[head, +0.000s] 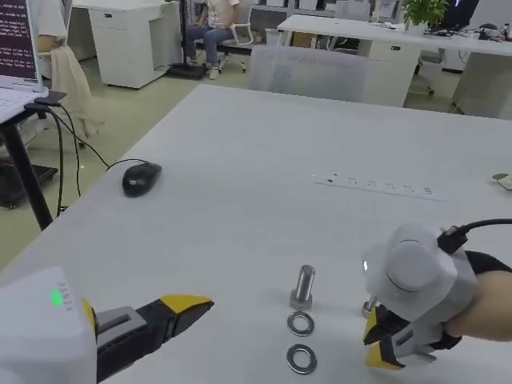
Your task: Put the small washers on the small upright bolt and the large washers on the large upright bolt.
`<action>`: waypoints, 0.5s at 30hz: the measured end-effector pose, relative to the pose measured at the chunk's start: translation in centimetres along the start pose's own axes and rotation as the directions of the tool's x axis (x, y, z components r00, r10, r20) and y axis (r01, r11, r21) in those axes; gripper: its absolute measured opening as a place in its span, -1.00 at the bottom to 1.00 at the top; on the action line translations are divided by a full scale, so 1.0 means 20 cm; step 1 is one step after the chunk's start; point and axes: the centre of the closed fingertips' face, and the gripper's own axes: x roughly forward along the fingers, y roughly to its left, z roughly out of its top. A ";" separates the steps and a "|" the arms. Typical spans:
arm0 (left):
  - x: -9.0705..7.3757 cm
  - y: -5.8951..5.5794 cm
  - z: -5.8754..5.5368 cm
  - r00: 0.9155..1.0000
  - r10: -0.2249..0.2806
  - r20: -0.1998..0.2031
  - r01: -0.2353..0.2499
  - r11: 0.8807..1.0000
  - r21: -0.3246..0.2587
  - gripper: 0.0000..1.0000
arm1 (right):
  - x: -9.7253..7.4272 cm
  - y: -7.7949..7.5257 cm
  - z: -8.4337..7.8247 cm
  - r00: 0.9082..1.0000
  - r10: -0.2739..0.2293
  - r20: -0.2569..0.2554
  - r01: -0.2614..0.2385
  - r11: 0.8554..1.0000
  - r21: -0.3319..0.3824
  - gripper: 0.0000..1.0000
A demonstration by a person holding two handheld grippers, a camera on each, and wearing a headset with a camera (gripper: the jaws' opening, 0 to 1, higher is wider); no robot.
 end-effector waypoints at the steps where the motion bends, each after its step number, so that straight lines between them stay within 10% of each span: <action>1: 0.00 0.00 0.00 1.000 0.000 0.002 0.000 1.000 -0.001 0.20 | 0.01 0.01 0.01 1.000 0.005 0.001 -0.005 1.000 -0.006 -0.69; 15: -0.01 0.02 0.00 1.000 0.018 0.013 -0.018 1.000 -0.012 0.20 | 0.09 0.06 0.17 0.997 0.054 0.053 -0.052 0.998 -0.021 -0.63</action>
